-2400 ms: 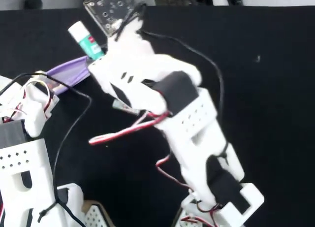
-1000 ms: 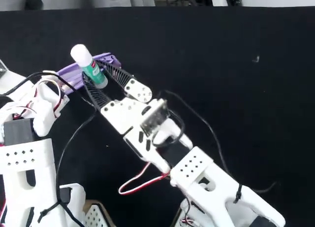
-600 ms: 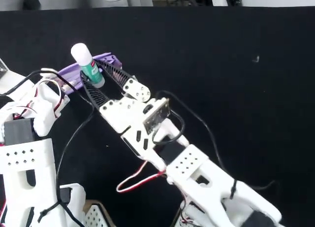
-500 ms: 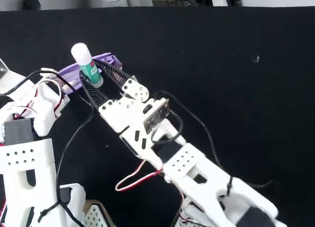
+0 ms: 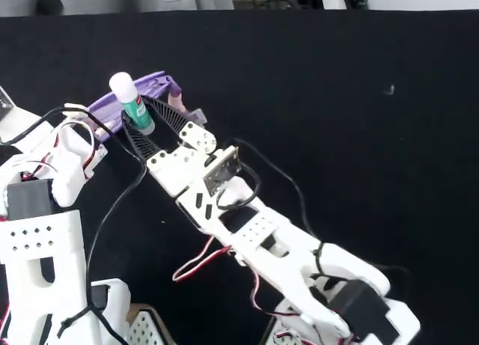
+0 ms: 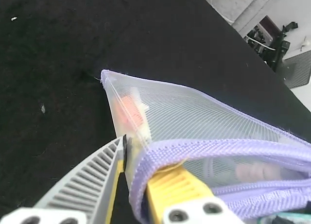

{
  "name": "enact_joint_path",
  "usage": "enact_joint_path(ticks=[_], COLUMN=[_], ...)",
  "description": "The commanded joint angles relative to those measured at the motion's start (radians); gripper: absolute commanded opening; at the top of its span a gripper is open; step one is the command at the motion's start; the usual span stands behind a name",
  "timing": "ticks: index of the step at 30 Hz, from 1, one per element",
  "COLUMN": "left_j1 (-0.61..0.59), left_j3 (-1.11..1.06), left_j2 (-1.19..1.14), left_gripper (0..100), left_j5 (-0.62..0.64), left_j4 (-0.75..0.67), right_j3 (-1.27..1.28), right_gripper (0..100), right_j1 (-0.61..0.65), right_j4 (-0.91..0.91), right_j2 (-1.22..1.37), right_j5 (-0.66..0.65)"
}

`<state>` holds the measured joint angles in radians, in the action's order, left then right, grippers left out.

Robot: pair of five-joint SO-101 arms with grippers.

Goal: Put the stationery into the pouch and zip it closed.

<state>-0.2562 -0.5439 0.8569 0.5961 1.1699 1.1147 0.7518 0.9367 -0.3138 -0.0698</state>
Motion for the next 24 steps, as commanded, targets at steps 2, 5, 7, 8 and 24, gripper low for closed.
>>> enact_joint_path(ticks=[2, 5, 7, 8, 24], left_j1=[0.010, 0.008, 0.008, 0.010, 0.013], left_j3=[0.007, 0.005, 0.005, 0.005, 0.004], left_j2=[0.015, 0.012, 0.014, 0.014, 0.014], left_gripper=[3, 3, 3, 3, 3], left_j5=[-0.006, -0.008, -0.008, -0.008, -0.008], left_j4=[-0.023, -0.023, -0.021, -0.018, -0.014], right_j3=[-0.076, -0.077, -0.077, -0.074, -0.189], right_gripper=[1.5, 1.3, 1.2, 1.2, 1.1], right_j1=[-0.014, -0.014, -0.014, -0.014, -0.040], right_j4=[0.041, 0.048, 0.048, 0.043, 0.038], right_j2=[0.041, 0.050, 0.025, 0.004, -0.004], right_j5=[0.009, 0.009, 0.008, 0.005, 0.009])
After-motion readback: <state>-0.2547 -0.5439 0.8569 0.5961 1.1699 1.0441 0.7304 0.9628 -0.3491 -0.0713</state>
